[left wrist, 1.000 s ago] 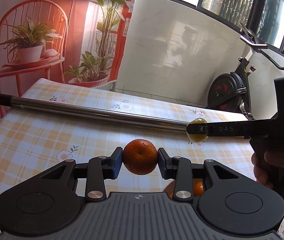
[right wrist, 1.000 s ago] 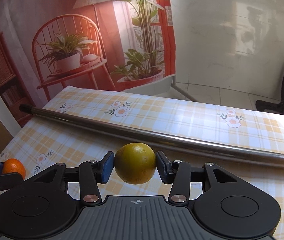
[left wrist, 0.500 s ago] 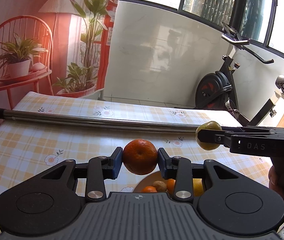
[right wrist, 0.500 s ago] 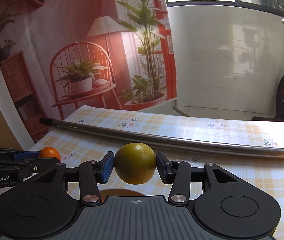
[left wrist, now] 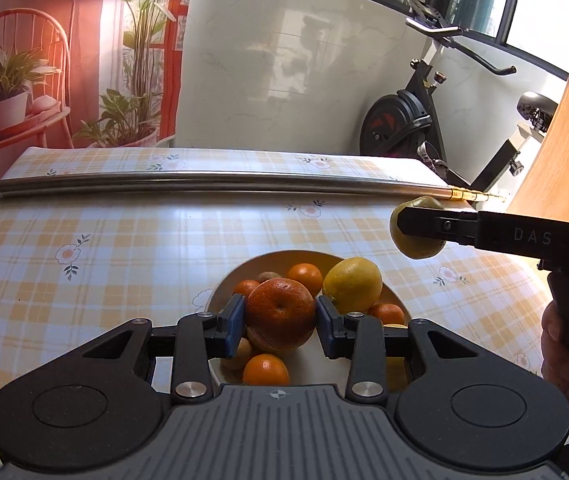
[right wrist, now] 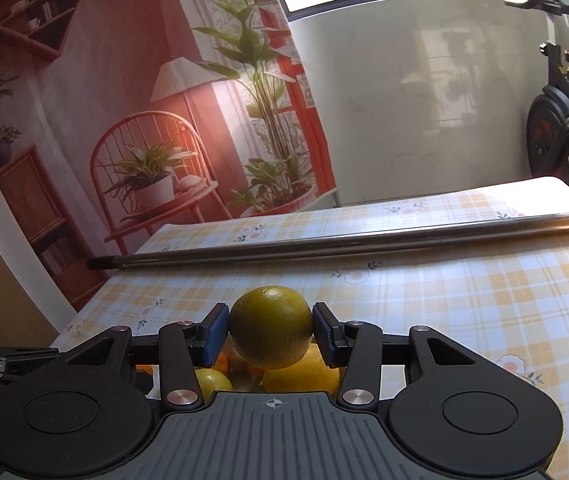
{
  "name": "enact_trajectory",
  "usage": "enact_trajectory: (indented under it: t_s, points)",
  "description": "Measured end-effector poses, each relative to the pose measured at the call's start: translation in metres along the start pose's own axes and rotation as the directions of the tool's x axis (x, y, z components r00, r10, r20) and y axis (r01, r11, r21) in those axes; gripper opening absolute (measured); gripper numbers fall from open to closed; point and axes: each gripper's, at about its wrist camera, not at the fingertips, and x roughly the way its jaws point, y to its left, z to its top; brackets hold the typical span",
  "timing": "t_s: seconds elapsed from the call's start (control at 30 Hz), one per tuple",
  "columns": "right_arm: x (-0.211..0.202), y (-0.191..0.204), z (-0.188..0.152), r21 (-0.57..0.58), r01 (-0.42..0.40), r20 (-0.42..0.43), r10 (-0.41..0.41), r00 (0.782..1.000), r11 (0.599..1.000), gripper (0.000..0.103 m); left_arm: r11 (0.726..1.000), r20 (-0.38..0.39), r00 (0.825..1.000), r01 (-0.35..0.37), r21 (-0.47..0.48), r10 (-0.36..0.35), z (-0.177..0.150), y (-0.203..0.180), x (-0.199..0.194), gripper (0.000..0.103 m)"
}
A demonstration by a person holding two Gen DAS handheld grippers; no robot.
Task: Organize fruits
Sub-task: 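Carry the mandarin and lemon with both tools over the white plate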
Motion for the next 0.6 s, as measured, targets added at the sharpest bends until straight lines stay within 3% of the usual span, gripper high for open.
enact_trajectory:
  t_s: [0.6]
  points:
    - [0.016, -0.001, -0.026, 0.031, -0.035, -0.09, 0.038, 0.995, 0.999, 0.042, 0.988, -0.131, 0.99, 0.079, 0.135, -0.061, -0.03, -0.025, 0.025, 0.04]
